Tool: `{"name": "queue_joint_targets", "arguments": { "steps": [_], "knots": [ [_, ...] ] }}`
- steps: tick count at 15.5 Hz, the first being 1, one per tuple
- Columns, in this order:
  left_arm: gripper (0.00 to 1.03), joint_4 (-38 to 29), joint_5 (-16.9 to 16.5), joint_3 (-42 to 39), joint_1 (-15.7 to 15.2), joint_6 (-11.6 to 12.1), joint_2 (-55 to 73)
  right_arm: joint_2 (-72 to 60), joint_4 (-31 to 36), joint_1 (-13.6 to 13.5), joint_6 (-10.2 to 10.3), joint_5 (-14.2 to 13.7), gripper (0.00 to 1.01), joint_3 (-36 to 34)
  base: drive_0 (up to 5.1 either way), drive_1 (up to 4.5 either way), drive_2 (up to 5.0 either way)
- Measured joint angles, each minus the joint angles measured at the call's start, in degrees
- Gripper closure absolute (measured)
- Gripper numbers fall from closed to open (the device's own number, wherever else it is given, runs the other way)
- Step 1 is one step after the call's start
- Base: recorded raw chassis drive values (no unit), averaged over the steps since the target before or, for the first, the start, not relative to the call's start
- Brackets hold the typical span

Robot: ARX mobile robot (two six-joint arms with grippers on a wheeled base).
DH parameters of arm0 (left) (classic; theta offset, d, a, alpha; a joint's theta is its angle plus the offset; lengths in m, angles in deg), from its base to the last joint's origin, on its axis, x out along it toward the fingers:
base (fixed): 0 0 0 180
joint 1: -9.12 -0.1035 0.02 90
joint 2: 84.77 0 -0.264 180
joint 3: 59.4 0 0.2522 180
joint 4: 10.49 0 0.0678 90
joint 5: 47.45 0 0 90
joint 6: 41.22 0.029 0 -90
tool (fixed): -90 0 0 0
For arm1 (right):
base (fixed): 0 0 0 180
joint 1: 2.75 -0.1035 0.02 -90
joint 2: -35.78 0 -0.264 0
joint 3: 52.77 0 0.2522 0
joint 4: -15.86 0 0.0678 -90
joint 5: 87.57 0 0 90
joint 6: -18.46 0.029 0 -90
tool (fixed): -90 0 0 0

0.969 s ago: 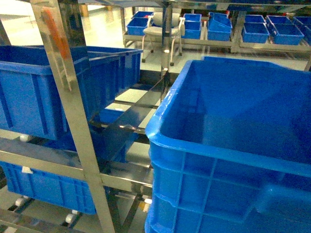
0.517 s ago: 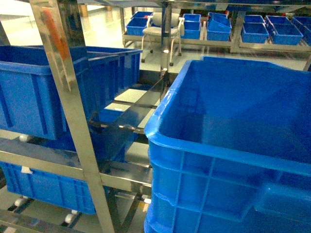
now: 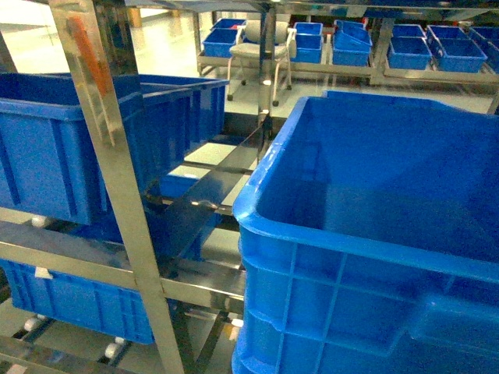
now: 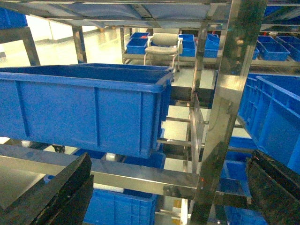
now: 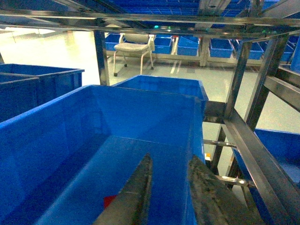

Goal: Pick red block from blue box to shelf

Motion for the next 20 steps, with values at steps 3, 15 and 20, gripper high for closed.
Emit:
{"name": "queue_joint_targets", "arguments": {
  "steps": [3,15,20],
  "knots": [
    [0.05,0.0,0.0,0.0,0.0,0.0,0.0,3.0,-0.2,0.0,-0.2,0.0,1.0,-2.6,0.0,0.0,0.0],
    [0.05,0.0,-0.1,0.0,0.0,0.0,0.0,21.2,-11.0,0.0,-0.2,0.0,1.0,-8.4,0.0,0.0,0.0],
    [0.05,0.0,0.0,0.0,0.0,0.0,0.0,21.3,-12.1,0.0,-0.2,0.0,0.77,-8.5,0.0,0.0,0.0]
  ]
}}
